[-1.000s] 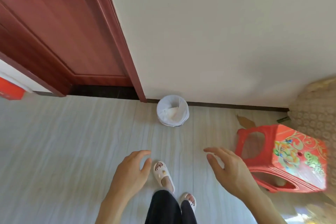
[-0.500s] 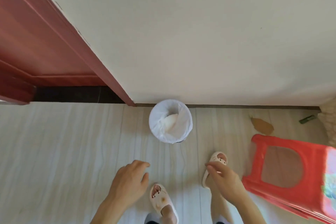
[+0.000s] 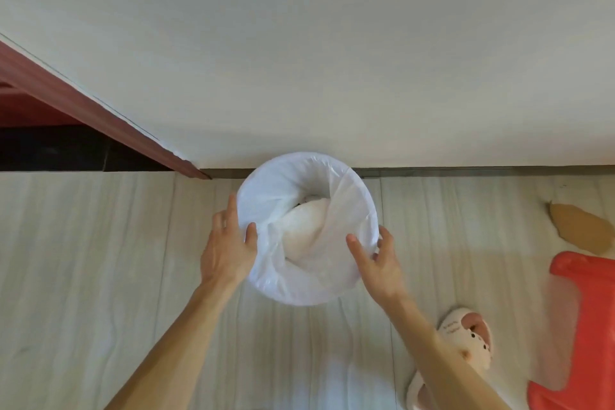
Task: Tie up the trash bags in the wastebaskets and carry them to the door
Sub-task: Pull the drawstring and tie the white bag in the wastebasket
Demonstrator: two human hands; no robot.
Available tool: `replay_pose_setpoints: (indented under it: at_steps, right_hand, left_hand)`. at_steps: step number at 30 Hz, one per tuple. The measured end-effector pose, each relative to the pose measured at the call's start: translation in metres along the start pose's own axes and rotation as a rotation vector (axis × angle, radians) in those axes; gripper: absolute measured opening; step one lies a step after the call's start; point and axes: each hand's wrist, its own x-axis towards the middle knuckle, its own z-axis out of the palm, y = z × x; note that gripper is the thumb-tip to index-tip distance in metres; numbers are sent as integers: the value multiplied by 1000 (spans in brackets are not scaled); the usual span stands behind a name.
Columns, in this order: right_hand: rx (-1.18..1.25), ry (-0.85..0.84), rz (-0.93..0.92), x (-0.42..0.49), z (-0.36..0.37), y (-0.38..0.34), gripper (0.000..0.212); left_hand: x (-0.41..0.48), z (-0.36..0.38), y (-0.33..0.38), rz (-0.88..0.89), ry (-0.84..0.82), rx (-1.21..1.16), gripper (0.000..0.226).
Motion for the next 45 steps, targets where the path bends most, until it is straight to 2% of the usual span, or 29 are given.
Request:
replay_pose_setpoints:
  at_steps: [3, 6, 10, 13, 17, 19, 23, 26, 29, 32, 35, 37, 39, 43, 45]
  right_hand:
    - [185, 43, -30, 19, 19, 14, 53]
    - [332, 143, -80, 29, 31, 29, 36]
    - [414, 243, -170, 35, 35, 32, 17]
    - [493, 195, -140, 32, 34, 29, 21]
    - [848, -126, 1, 23, 13, 20, 36]
    - [899, -191, 32, 27, 1, 12, 42]
    - [799, -72, 17, 45, -3, -12, 38]
    - [666, 147, -51, 48, 4, -32, 12]
    - [528, 330, -181, 42, 11, -47, 6]
    - [212, 410, -303, 41, 17, -51, 7]
    - [-104, 396, -300, 43, 13, -55, 14]
    - [-203, 334, -234, 40, 5, -67, 13]
    - [-201, 248, -161, 38, -4, -82, 8]
    - [-86, 71, -28, 49, -15, -91, 30]
    - [6, 16, 5, 48, -20, -94, 32]
  left_hand:
    - [14, 25, -7, 21, 125, -186, 71]
    - [24, 42, -18, 14, 210, -369, 73]
    - [25, 51, -22, 55, 333, -422, 65]
    - [23, 53, -20, 53, 366, -305, 63]
    - [13, 42, -14, 17, 310, -114, 64]
    - [12, 37, -11, 1, 293, -40, 64]
    - [13, 35, -12, -7, 291, 38, 68]
    - [12, 34, -11, -4, 293, 57, 66]
    - [13, 31, -7, 52, 262, 72, 69]
    - [15, 31, -7, 74, 262, 70, 66]
    - [16, 33, -11, 86, 238, 136, 67]
    - [16, 30, -12, 103, 193, 169, 77]
    - [16, 27, -11, 114, 176, 207, 82]
    - [21, 33, -15, 145, 205, 193, 88]
    - [20, 32, -13, 158, 215, 185, 90]
